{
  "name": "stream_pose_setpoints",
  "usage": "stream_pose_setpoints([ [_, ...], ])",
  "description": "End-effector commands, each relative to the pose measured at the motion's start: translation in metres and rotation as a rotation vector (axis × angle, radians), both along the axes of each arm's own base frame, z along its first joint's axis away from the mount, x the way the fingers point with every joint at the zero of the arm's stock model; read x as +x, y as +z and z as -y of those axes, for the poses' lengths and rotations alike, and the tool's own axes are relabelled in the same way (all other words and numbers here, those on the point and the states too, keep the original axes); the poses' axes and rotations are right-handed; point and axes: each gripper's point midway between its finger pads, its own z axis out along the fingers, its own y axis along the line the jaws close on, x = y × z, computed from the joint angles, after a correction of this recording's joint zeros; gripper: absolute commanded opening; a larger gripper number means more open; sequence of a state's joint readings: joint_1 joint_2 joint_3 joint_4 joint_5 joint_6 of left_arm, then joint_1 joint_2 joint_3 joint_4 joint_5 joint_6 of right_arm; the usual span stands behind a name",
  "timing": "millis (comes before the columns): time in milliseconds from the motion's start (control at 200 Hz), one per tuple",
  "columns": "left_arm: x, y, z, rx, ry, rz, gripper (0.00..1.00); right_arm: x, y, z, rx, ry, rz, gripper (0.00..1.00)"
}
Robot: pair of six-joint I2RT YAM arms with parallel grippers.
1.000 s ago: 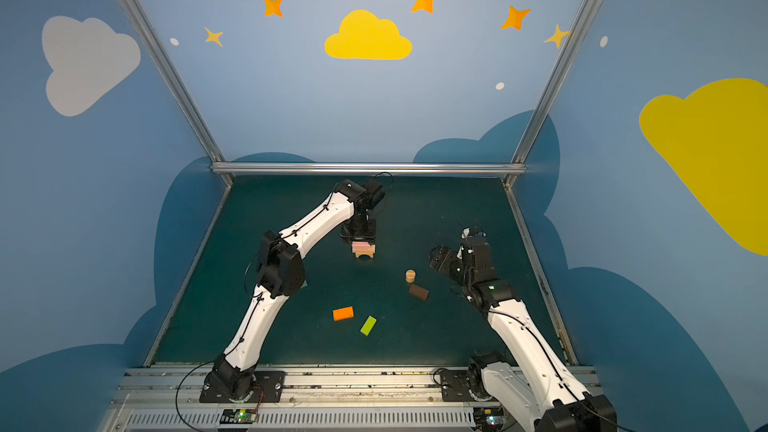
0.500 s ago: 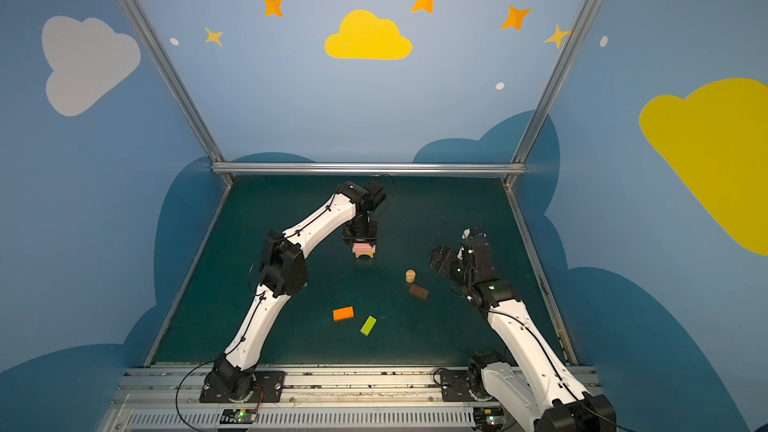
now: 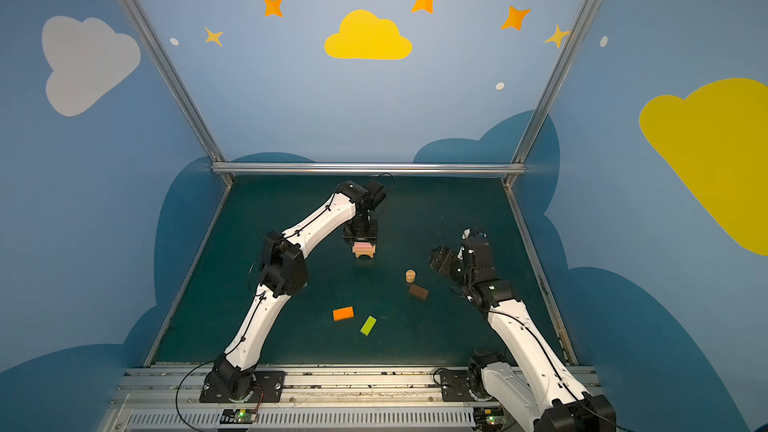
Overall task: Build the wood block tower
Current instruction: 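Lower the pink block with the left gripper onto the cream block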
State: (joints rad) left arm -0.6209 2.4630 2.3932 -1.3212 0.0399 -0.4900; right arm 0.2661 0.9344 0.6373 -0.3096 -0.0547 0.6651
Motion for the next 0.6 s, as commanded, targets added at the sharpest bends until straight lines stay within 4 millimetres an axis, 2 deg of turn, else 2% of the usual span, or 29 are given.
stream_pose_setpoints([
  [0, 0.0000, -0.0026, -0.0016, 0.009, 0.008, -0.013, 0.64, -0.0006, -0.0016, 0.0000, -0.003, 0.010, 0.004, 0.88],
  [516, -0.0011, 0.0014, -0.0012, 0.002, 0.008, -0.012, 0.65, -0.0005, 0.0003, 0.0004, 0.003, 0.008, 0.008, 0.88],
  [596, -0.0015, 0.0047, -0.0009, 0.000, 0.008, -0.007, 0.68, -0.0011, 0.0011, -0.0002, 0.005, 0.011, 0.010, 0.88],
])
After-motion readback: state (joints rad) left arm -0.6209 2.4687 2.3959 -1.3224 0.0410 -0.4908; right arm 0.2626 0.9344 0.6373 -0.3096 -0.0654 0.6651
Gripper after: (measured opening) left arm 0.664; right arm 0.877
